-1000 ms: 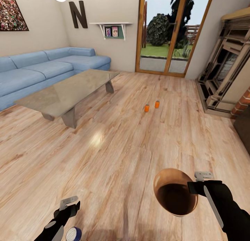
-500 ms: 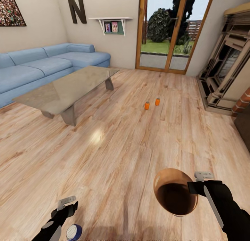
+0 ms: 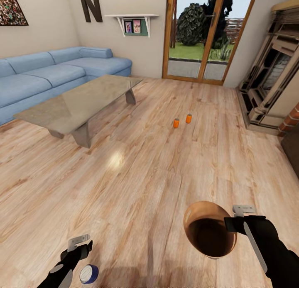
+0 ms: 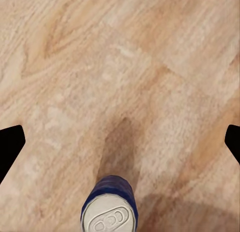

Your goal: Put the three can of soda from the living room inside the tash can in the kitchen.

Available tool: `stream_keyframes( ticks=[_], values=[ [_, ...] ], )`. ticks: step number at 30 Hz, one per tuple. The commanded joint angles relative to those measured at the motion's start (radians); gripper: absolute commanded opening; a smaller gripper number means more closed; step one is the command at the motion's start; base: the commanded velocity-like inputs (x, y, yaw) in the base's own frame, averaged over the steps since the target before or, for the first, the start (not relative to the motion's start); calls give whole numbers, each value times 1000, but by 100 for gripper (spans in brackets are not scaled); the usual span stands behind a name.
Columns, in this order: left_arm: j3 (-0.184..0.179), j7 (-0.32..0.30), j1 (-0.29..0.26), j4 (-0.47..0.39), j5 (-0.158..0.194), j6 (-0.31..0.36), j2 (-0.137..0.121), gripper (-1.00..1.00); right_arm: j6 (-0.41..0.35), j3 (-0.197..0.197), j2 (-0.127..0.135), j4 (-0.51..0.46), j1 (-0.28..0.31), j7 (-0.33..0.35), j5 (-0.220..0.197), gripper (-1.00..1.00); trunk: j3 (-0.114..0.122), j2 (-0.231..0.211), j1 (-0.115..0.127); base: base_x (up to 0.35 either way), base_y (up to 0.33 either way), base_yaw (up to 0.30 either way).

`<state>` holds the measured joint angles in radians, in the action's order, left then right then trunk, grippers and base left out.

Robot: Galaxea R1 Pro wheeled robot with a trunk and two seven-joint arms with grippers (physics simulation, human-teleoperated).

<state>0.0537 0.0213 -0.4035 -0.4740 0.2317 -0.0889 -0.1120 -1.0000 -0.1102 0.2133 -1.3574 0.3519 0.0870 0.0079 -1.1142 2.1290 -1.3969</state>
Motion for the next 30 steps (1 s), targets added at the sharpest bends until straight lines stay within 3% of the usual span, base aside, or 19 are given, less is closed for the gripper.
stream_keyframes(
  ticks=[1, 30],
  values=[
    [0, 0, 0, 0, 0, 0, 0, 100, 0, 0, 0, 0, 0, 5, -11, -100, -2, 0, 0, 0, 0, 0],
    [0, -1, 0, 3, 0, 0, 0, 100, 0, 0, 0, 0, 1, 5, -11, -100, -49, 0, 0, 0, 0, 0]
  ],
)
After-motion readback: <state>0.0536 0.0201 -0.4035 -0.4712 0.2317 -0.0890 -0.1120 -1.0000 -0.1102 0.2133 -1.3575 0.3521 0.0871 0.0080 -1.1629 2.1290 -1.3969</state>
